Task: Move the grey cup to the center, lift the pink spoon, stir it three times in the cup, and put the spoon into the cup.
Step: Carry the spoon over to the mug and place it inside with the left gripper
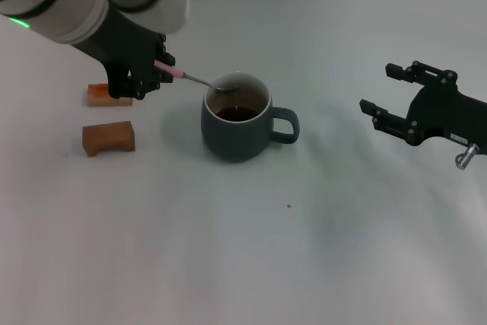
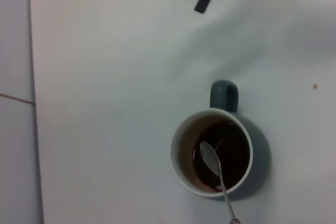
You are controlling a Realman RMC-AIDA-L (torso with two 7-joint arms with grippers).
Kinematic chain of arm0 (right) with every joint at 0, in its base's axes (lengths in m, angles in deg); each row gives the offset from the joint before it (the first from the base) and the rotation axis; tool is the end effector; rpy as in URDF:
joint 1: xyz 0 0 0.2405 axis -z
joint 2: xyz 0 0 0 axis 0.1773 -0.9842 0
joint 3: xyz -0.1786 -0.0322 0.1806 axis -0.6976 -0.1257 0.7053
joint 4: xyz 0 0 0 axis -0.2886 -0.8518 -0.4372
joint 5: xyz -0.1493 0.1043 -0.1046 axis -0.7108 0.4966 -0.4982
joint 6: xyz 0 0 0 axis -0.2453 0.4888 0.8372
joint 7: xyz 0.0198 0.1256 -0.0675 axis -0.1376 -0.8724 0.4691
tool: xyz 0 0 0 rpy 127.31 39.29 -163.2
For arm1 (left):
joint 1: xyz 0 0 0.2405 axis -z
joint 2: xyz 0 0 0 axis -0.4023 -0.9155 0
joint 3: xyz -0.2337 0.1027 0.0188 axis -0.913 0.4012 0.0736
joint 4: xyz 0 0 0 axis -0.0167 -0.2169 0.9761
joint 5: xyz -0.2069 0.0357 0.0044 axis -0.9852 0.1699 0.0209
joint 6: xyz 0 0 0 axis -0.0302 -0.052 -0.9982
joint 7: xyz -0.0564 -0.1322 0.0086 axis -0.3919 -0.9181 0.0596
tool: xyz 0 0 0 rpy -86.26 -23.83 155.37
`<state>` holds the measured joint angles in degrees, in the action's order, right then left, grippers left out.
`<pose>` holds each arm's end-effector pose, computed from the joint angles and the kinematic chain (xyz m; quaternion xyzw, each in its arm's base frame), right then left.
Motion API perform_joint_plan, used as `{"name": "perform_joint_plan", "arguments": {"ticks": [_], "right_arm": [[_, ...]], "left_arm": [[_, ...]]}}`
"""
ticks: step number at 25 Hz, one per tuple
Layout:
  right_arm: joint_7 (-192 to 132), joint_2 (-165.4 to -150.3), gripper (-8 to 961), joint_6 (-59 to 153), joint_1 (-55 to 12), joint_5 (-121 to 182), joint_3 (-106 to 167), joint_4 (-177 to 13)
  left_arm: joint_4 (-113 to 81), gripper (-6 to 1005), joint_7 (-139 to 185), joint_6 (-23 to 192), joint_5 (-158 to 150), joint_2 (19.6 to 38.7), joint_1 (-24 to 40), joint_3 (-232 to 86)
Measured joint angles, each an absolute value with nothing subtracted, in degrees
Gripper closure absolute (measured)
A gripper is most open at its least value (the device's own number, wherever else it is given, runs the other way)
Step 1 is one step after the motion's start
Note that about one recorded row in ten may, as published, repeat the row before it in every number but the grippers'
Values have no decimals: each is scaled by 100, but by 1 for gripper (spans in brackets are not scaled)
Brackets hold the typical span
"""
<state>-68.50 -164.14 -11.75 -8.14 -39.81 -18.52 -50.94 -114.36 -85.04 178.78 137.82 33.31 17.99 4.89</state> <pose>0.3138 0.3220 -0.0056 -0.9087 0.0635 0.1845 0.3690 -0.0769 0.3434 0.0378 -0.9373 0.1775 0.2572 0.1542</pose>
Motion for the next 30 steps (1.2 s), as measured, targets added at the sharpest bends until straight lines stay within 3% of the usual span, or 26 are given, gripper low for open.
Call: {"name": "perform_joint_plan", "arguments": {"ticks": [30], "right_arm": [[-6886,-16433,271,-1185,-775,-3983,-1852,-5118]], "left_arm": [[-10839,863,-8453,17051,14560,3340,1937,2100]]}}
